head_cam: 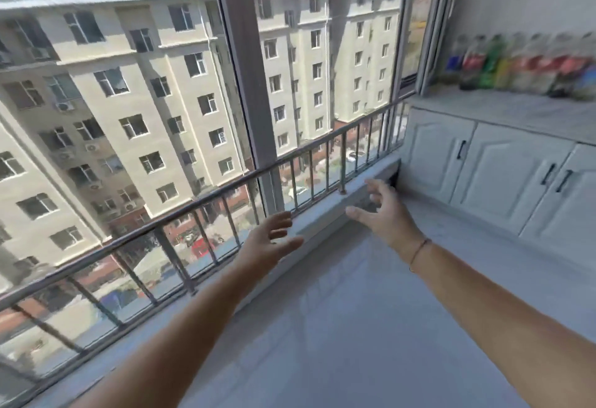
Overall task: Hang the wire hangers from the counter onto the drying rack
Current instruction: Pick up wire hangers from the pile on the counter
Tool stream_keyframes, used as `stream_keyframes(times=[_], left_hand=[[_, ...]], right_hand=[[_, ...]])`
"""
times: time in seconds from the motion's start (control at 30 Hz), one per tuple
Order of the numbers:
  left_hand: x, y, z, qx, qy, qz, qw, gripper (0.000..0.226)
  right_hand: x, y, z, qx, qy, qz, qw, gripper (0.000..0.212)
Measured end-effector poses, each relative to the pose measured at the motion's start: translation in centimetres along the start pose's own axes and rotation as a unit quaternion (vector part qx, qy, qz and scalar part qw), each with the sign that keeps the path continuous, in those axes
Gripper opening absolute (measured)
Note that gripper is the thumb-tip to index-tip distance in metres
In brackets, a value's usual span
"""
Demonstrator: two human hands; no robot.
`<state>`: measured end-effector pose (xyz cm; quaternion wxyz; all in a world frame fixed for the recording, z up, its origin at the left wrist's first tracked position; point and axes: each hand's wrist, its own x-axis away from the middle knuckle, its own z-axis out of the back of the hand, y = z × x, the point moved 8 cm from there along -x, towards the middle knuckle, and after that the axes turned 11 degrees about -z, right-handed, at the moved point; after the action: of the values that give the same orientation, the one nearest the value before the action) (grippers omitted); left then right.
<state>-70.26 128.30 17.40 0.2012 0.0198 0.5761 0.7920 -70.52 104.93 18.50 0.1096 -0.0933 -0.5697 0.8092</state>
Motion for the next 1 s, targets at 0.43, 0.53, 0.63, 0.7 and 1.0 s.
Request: stream_keyframes(times=[0.43,0.53,0.63,0.7,1.0], left_hand=[[-19.4,2.2,-22.5,0.003,-0.158,-0.055,0.986,0.057],[-24.8,2.4,-27.3,0.01,-0.189,-0.078,0.979,0.058],[-30.6,2.8,-31.9,0.023,-0.214,-0.089,0.972,0.057],[-34.3,3.3,-34.8,0.035,-0.227,-0.089,0.969,0.056],[-48.3,5.2,-47.9,0.071,-0.292,-0.095,0.949,0.05]], right_hand=[[-9.6,10.0,21.5,0.003,0.166,-0.071,0.984,0.063],[-13.0,11.7,26.0,0.008,0.205,-0.079,0.975,0.064],[-16.5,13.3,30.4,-0.002,0.242,-0.097,0.966,0.066],[-18.7,14.0,33.3,0.0,0.268,-0.106,0.958,0.065],[-27.1,19.1,45.1,-0.022,0.356,-0.139,0.924,0.06]])
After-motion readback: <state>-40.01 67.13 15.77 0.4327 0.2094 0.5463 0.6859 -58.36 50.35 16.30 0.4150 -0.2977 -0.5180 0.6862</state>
